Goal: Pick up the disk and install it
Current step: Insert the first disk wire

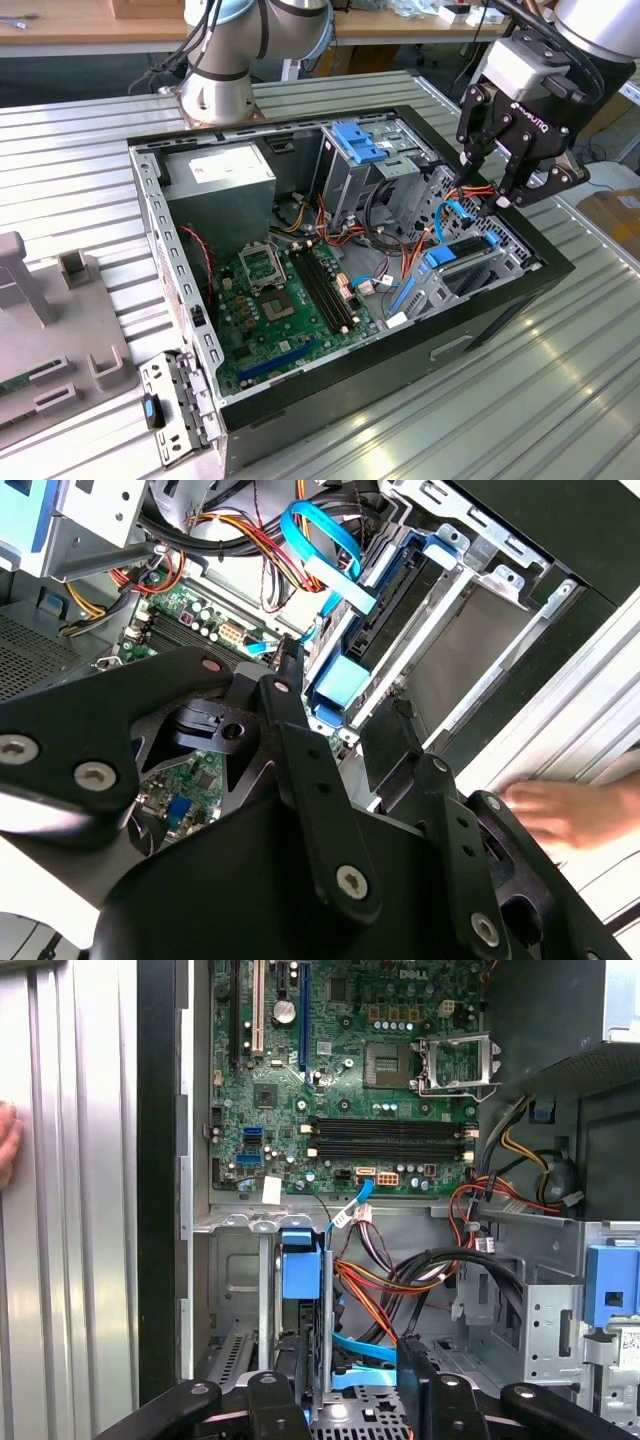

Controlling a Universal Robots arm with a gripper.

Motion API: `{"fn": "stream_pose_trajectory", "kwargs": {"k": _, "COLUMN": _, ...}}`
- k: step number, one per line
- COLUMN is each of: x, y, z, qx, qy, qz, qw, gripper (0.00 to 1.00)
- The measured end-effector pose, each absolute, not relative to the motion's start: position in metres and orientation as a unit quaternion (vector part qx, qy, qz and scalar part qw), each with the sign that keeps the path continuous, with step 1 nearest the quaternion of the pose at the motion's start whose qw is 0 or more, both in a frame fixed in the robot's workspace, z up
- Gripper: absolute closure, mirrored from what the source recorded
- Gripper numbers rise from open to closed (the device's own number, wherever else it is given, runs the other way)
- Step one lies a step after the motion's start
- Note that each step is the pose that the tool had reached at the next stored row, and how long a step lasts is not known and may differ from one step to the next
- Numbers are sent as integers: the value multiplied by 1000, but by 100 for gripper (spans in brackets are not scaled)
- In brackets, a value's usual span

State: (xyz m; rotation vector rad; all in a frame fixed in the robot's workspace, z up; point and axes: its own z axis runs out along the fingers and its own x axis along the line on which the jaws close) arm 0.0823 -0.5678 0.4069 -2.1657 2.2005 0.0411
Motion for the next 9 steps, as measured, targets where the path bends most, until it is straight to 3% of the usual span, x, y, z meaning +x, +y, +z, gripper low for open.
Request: {"fn": "stream_pose_trajectory", "kwargs": {"k": 9, "x": 93, "y": -560, "z": 407, "qx": -703, "qy": 710, "qz": 13, "qw": 27, "gripper": 49}}
